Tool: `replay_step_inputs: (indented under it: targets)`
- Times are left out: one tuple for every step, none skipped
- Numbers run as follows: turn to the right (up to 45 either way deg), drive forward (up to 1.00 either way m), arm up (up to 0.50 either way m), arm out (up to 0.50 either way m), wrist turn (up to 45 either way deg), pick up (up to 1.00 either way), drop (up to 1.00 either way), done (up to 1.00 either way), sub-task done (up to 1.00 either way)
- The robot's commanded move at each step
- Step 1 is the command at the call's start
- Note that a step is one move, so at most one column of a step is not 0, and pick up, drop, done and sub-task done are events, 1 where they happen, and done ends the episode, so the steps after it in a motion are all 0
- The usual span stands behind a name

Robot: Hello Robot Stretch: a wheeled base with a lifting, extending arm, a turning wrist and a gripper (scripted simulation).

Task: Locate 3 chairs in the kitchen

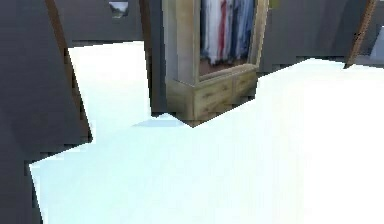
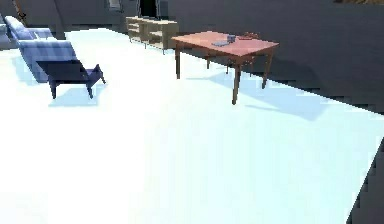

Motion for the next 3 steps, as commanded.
replay_step_inputs:
  targets:
    - [0.0,0.45,0.0,0.0,0.0,0.0,0.0,0.0,0.0]
    - [-21.0,0.0,0.0,0.0,0.0,0.0,0.0,0.0,0.0]
    - [0.0,1.0,0.0,0.0,0.0,0.0,0.0,0.0,0.0]
